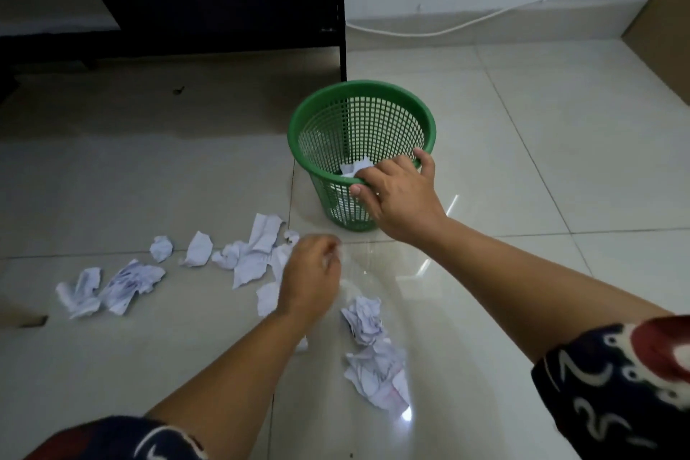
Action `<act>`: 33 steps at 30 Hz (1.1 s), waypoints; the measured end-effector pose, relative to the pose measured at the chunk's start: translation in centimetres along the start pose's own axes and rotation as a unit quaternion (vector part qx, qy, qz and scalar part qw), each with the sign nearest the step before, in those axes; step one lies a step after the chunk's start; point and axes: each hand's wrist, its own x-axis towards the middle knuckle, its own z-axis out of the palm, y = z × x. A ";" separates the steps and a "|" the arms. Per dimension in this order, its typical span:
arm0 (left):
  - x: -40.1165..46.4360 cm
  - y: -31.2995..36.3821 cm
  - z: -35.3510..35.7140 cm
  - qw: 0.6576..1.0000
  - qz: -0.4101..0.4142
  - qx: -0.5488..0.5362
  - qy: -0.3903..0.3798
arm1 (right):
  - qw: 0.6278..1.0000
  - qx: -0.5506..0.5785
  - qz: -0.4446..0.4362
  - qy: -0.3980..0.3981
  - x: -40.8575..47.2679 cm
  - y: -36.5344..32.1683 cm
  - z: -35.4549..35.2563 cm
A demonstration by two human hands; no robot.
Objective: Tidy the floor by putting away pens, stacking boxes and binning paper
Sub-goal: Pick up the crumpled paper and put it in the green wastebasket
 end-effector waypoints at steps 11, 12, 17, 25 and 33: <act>-8.0 -2.5 4.4 0.858 0.130 0.283 -0.409 | 1.000 -0.004 -0.003 -0.004 -0.6 0.3 0.1; -7.6 -2.8 4.6 0.869 0.123 0.281 -0.389 | 1.000 -0.005 -0.005 -0.003 -0.6 0.4 0.2; -4.9 -3.8 4.2 0.928 0.020 0.255 -0.269 | 1.000 -0.008 -0.002 0.002 -0.3 0.4 0.6; -1.7 -4.4 1.6 0.988 -0.060 0.109 -0.094 | 1.000 -0.006 0.002 0.007 0.4 0.3 1.0; 4.3 1.8 -2.7 0.963 0.023 -0.062 0.261 | 1.000 -0.007 -0.001 0.004 0.4 0.3 0.7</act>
